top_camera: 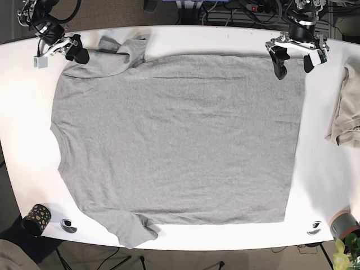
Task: Fold the T-shirt properly
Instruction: 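Lower both grippers onto the grey T-shirt's shoulder corners and pinch them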
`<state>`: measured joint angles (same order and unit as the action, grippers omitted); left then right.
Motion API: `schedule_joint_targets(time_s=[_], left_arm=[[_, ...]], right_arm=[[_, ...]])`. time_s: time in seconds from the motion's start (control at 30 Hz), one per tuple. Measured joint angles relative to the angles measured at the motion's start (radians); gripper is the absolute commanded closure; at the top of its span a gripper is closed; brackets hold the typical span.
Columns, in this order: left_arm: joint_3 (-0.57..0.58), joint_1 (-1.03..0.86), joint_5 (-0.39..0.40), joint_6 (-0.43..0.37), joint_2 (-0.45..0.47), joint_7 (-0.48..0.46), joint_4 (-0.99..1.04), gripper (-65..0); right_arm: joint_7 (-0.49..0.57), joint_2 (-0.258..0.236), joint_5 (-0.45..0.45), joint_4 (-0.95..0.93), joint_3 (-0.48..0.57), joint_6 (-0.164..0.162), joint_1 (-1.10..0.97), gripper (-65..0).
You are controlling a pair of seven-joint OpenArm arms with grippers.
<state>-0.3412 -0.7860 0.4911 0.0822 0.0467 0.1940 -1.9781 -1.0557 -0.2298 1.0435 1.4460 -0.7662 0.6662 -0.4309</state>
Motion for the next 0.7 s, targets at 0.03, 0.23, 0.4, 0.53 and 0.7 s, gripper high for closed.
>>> schedule_joint_targets(time_s=[0.03, 0.23, 0.4, 0.53, 0.7], left_arm=[[-0.009, 0.002, 0.013, 0.000, 0.000, 0.000, 0.000, -53.2], [-0.080, 0.008, 0.074, 0.000, -0.001, 0.100, -0.001, -53.2], [-0.167, 0.053, 0.132, -0.002, -0.002, 0.235, 0.001, -53.2], [-0.229, 0.078, 0.151, 0.047, -0.006, 0.319, 0.024, -53.2], [-0.301, 0.122, 0.168, 0.199, -0.008, 0.405, 0.058, -53.1]], right_arm=[[0.002, 0.008, 0.001, 0.003, 0.002, 0.000, -0.001, -33.5], [0.011, 0.061, 0.008, 0.034, 0.005, 0.005, -0.019, -27.0], [-0.007, 0.055, -0.024, 0.036, 0.008, -0.006, -0.009, -4.8], [-0.022, 0.054, -0.034, 0.036, 0.008, -0.011, 0.003, -0.8], [-0.019, 0.053, -0.034, 0.037, 0.008, -0.011, 0.009, -0.2]])
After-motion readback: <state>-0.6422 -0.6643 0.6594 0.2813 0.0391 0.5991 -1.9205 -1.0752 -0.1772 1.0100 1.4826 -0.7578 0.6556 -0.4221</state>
